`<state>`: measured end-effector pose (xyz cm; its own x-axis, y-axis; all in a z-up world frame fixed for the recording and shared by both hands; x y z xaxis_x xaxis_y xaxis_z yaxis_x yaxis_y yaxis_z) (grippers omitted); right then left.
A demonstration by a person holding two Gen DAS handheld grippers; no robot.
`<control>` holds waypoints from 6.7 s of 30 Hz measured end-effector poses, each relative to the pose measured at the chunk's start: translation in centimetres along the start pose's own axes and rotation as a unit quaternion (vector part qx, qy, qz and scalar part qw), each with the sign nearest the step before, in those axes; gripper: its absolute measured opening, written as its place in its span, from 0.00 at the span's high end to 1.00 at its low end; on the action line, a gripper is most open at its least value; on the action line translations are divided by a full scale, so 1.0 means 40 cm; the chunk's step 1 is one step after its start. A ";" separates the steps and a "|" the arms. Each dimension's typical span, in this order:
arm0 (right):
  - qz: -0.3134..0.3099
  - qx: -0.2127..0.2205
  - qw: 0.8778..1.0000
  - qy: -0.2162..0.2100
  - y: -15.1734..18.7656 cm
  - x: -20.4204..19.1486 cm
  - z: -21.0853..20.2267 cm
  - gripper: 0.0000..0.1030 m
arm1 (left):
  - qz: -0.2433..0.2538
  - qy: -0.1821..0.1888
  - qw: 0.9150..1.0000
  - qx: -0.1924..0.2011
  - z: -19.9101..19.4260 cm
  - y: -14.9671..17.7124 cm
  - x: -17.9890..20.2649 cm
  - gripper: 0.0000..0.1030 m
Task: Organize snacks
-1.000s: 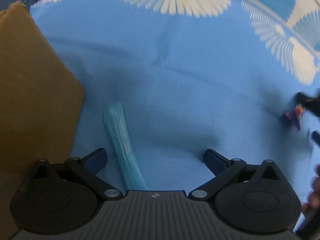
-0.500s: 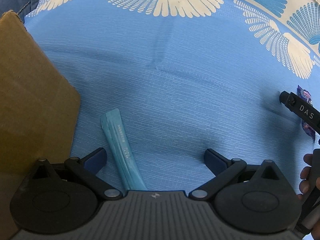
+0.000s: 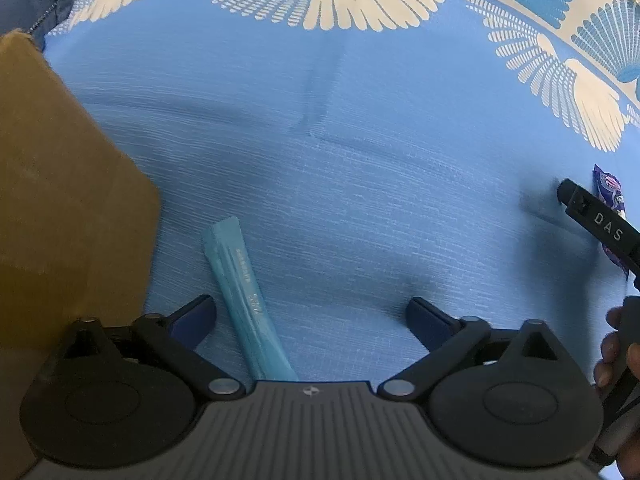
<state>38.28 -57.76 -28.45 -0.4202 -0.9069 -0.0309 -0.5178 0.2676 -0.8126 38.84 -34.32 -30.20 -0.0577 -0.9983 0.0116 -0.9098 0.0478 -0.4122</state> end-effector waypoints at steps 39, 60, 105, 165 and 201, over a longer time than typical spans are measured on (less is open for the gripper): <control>0.058 0.022 0.990 -0.130 0.211 -0.208 -1.014 0.85 | 0.109 0.135 0.970 0.172 -0.788 0.313 -0.315 0.87; -0.033 0.026 0.971 -0.234 0.217 -0.576 -1.240 0.85 | 0.020 0.066 0.978 0.197 -0.900 0.356 -0.730 0.87; -0.049 -0.051 0.976 -0.207 0.189 -0.799 -0.832 0.83 | 0.066 -0.030 0.990 0.120 -0.466 0.119 -0.808 0.78; -0.072 0.107 0.974 -0.189 0.303 -0.609 -1.390 0.00 | 0.067 -0.094 0.963 0.243 -0.929 0.569 -0.842 0.00; -0.084 0.105 0.973 -0.187 0.312 -0.614 -1.394 0.00 | 0.048 -0.090 0.964 0.246 -0.937 0.570 -0.858 0.00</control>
<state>0.58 -14.02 -5.40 -0.0219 -0.9977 -0.0649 -0.3756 0.0684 -0.9243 4.66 2.34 -5.86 -0.0191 -0.9820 -0.1881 -0.5963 0.1622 -0.7862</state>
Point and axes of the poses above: each gripper's, at about its wrist camera, not at the fingertips, and z roughly the way its jaws point, x to its right, y to its underside, the point moved 9 cm from there along z, roughly the way its jaws point, and after that the axes turned 8 degrees about x, right-handed, at the moved point
